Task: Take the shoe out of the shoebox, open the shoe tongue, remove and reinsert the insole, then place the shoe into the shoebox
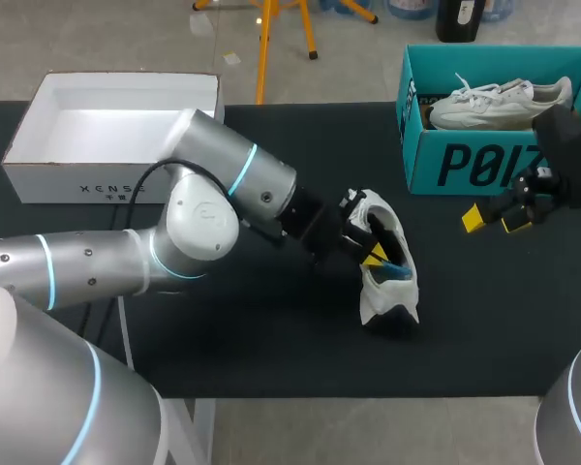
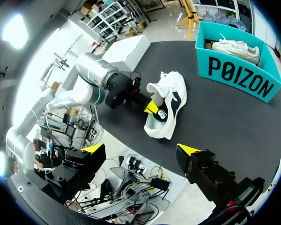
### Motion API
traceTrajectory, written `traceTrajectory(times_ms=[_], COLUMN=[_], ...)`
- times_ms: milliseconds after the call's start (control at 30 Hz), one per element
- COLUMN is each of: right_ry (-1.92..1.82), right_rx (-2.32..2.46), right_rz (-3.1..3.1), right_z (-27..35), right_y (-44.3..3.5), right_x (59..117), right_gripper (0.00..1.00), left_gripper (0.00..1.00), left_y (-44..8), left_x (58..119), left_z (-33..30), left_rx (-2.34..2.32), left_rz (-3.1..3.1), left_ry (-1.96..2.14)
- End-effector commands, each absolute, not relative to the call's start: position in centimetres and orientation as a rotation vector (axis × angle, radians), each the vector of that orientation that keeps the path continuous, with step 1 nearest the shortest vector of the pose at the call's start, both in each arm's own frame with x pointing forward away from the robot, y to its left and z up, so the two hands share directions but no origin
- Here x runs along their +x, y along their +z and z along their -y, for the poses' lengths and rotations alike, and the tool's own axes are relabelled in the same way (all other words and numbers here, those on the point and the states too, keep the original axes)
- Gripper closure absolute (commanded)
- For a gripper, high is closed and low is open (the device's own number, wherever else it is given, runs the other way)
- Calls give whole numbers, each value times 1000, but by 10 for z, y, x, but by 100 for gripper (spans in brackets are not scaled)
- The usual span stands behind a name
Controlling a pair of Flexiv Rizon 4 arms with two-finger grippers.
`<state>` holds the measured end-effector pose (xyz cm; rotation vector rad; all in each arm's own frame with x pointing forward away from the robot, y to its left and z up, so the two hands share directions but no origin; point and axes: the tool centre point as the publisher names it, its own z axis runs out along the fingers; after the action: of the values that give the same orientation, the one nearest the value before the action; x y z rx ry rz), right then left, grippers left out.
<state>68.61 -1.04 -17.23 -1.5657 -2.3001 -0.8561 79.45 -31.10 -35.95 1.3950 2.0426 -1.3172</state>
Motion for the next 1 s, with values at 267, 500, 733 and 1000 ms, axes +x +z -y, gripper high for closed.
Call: traceTrajectory(times_ms=[267, 500, 733, 1000], right_ry=[-854, -854, -854, -854], right_rx=[-1569, -1569, -1569, -1569], right_rz=[2301, 2301, 2301, 2301], right_z=[10, 10, 10, 10], right_y=[-173, -173, -173, -173], right_x=[686, 686, 686, 686], right_gripper=[0, 0, 0, 0], left_gripper=[100, 0, 0, 0], left_y=[-375, -346, -323, -323], left_x=[770, 774, 775, 775], left_z=[315, 296, 286, 286], left_rx=[1448, 1383, 1473, 1473], left_rz=[-2093, -2076, -2126, -2126], left_ry=[-1372, -1338, -1262, -1262])
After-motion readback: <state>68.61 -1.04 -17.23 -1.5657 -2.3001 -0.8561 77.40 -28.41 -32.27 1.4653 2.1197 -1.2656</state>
